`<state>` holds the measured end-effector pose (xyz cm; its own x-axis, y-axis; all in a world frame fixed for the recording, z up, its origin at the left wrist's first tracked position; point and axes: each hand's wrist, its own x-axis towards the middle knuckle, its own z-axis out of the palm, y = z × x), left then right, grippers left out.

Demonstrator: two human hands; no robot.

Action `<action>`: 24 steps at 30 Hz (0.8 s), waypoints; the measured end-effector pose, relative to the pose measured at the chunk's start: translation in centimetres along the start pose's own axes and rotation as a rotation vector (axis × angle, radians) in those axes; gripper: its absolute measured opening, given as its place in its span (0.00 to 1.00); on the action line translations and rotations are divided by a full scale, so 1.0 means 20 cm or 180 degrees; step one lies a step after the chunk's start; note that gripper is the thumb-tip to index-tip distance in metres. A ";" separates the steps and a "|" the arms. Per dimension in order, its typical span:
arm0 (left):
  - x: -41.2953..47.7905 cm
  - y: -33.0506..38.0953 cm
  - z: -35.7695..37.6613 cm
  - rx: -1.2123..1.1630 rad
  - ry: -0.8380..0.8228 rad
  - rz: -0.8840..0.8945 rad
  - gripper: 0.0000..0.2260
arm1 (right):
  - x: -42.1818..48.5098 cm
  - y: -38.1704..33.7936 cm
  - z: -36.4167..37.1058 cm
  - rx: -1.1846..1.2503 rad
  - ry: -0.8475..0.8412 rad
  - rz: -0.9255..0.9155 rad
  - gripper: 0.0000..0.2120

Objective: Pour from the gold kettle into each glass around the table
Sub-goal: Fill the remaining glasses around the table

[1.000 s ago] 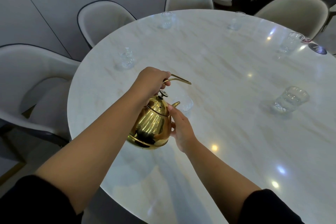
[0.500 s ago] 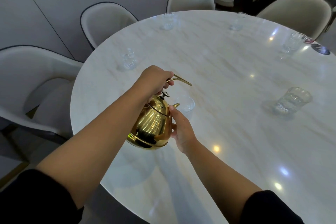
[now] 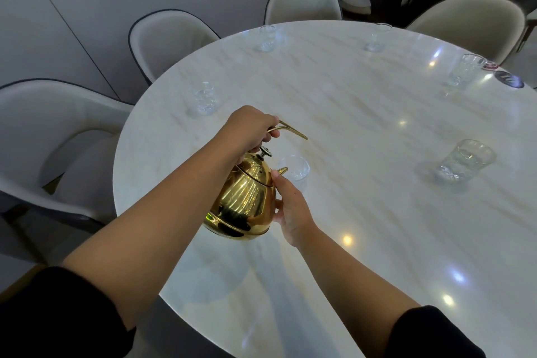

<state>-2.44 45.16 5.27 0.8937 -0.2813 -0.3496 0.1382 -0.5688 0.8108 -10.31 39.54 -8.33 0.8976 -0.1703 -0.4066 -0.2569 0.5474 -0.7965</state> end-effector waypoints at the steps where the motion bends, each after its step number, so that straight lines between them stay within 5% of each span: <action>1: 0.00 0.00 0.00 -0.0011 -0.0006 0.0002 0.15 | 0.00 0.00 0.00 0.0007 0.0008 -0.0003 0.07; 24: 0.02 0.04 0.01 0.0092 -0.0044 -0.0053 0.15 | 0.02 0.01 -0.01 0.0083 0.0031 0.0014 0.08</action>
<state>-2.10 44.54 5.76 0.8854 -0.2821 -0.3695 0.1404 -0.5955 0.7910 -9.96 39.41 -8.73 0.8929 -0.1757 -0.4145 -0.2514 0.5692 -0.7828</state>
